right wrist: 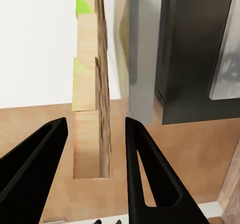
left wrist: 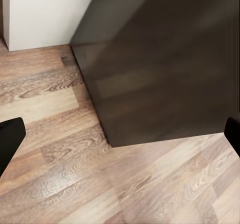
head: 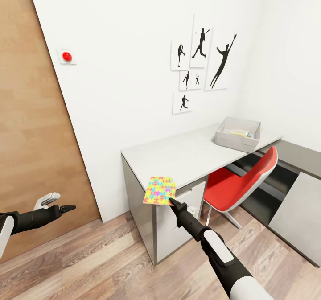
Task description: Put all the toys in the child's room - the three board games (two on the bed and one on the table), the two jigsaw puzzles on the table, and the tennis ball on the table - inside the toy box on the table in the child's room.
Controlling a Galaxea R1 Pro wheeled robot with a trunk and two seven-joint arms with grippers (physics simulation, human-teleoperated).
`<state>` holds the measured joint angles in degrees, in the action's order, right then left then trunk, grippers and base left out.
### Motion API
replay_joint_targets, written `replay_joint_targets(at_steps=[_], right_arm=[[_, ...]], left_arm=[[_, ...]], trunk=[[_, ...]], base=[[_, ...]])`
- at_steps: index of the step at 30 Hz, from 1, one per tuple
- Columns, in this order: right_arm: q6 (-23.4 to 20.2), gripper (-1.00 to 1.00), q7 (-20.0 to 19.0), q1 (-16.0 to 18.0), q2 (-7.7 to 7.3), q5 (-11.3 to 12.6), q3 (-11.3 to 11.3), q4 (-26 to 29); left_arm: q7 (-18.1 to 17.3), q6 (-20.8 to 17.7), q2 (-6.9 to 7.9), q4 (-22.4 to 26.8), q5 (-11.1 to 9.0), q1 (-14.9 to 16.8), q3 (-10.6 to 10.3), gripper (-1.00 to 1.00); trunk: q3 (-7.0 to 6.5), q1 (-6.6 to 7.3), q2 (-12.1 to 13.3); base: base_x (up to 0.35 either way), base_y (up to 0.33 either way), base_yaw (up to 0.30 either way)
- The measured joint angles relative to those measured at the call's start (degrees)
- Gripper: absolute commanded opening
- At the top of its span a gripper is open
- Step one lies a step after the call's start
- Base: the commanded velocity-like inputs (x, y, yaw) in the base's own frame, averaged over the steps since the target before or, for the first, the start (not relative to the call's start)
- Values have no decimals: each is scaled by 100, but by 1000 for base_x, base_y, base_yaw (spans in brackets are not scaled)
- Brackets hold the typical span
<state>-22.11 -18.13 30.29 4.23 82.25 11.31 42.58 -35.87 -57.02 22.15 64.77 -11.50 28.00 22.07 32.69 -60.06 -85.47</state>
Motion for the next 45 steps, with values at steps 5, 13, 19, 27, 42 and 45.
replay_joint_targets(at_steps=[5, 13, 19, 27, 42, 45], right_arm=[[-15, -100, 12, 0, 7, 5, 0, 2], [-39, -100, 12, 2, -55, 4, 7, 65], [-194, -100, -19, 3, -96, 19, 10, 199], [-1023, -100, -45, -66, -402, 32, -5, 1123], [-1100, -100, -1401, -327, -950, 6, -34, 1196], [-1090, -100, -1426, -332, -958, -1, -33, 1193]], left_arm=[[0, -5, 0, 2, -1, 0, -5, 100], [0, -2, 0, 0, 0, 0, -5, 100], [0, 10, -5, 0, 0, 0, -8, 100], [0, 19, -10, 0, 3, 0, -8, 100], [-199, -237, 6, 77, -2, 23, -2, 100], [-285, -242, 10, 78, 2, 25, -6, 100]], trunk=[[-90, 110, 201], [-233, 286, 522], [-341, 418, 762], [-485, 593, 1083], [-755, 923, 1685], [-808, 989, 1806]], base=[[0, 0, 0], [0, 0, 0], [0, 0, 0], [0, 0, 0], [0, 0, 0], [0, 0, 0]])
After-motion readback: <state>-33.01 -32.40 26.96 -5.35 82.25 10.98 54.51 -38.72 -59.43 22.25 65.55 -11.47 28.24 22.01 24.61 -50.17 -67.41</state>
